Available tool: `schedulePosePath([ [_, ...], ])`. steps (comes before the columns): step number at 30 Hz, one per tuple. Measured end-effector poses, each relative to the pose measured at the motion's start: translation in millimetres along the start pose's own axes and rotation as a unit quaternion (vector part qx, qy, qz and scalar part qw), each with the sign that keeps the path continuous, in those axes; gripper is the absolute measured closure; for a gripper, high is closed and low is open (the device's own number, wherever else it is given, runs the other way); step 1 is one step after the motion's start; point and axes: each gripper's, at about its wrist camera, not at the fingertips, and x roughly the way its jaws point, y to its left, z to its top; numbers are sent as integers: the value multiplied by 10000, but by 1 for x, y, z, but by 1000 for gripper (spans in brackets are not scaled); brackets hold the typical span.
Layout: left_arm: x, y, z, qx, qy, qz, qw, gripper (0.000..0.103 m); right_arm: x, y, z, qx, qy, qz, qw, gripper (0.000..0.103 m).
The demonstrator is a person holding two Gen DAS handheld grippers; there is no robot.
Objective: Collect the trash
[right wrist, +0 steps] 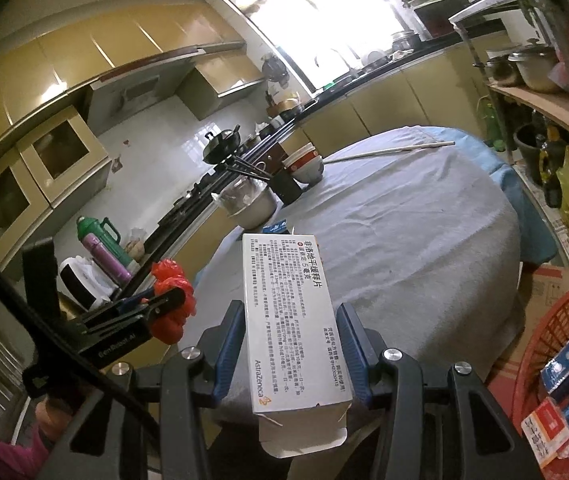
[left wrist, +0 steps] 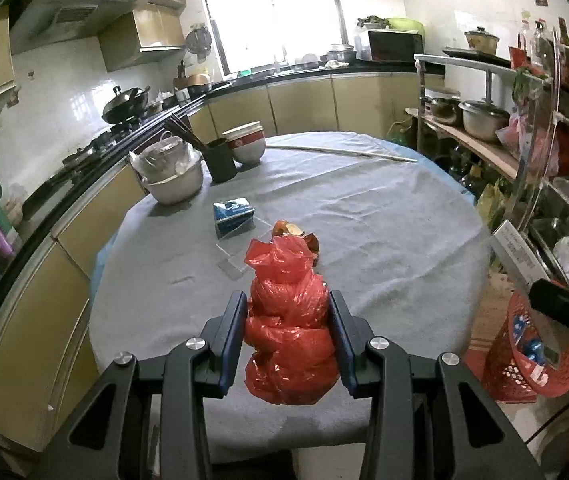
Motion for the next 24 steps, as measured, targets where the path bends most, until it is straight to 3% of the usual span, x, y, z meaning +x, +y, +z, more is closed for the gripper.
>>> schedulePosePath([
  [8, 16, 6, -4, -64, 134, 180, 9997, 61, 29, -2, -1, 57, 200, -116, 9997, 53],
  [16, 63, 32, -17, -353, 523, 274, 9976, 61, 98, -5, -3, -18, 704, -479, 9964, 52],
  [19, 88, 51, -25, -612, 797, 161, 9948, 61, 126, -8, -5, -59, 866, -712, 9937, 52],
  [24, 128, 84, -44, -1179, 1233, -345, 9847, 60, 169, -14, -14, -89, 1079, -1194, 9869, 50],
])
